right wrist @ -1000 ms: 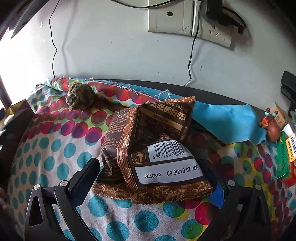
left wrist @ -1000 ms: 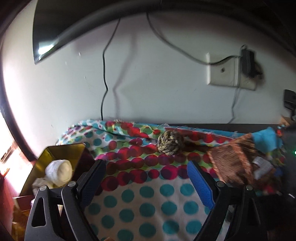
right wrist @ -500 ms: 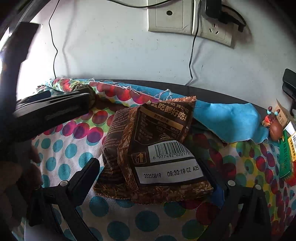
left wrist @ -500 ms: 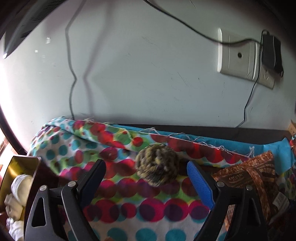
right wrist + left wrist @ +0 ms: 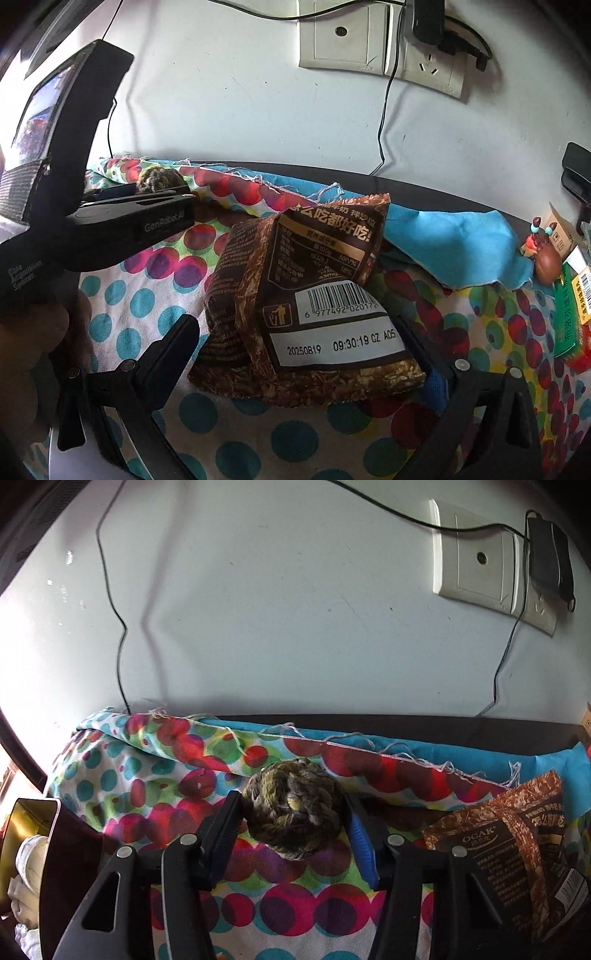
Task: Organize objects
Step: 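Move the left gripper to the knotted rope ball and grasp it, then carry the rope ball into the tin with the left gripper while the right gripper grasps the brown snack bag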
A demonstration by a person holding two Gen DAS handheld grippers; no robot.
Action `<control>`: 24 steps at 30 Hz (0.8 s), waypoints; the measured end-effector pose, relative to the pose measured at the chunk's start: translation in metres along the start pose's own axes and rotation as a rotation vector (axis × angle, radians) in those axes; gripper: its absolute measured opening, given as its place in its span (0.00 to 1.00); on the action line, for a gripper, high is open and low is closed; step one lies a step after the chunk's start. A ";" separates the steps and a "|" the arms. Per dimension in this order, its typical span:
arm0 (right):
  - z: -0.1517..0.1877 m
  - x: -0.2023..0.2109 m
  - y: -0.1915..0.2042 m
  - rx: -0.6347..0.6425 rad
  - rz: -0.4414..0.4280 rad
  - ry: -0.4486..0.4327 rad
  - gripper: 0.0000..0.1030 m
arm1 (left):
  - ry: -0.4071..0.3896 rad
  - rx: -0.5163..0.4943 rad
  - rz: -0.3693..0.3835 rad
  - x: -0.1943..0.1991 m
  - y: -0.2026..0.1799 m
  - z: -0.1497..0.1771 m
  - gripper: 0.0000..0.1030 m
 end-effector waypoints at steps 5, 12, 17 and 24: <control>0.000 -0.001 0.000 0.005 0.006 0.003 1.00 | -0.021 -0.012 -0.020 0.013 -0.002 0.006 0.54; 0.000 -0.009 0.004 0.035 0.028 0.021 1.00 | -0.048 0.018 -0.061 0.053 0.016 0.008 0.54; 0.001 -0.021 0.007 0.059 0.031 0.072 1.00 | -0.068 0.031 -0.097 0.082 0.038 0.015 0.54; 0.001 -0.022 0.007 0.067 0.031 0.075 1.00 | -0.094 0.071 -0.130 0.124 0.085 0.029 0.54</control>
Point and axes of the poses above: each gripper's, at about its wrist camera, not at the fingertips, and x roughly against the way its jaws point, y to its left, z to its underside, the point moved 4 cm from there along -x, roughly the way its jaws point, and after that the axes turned 4 degrees about -x, right-handed, at the moved point
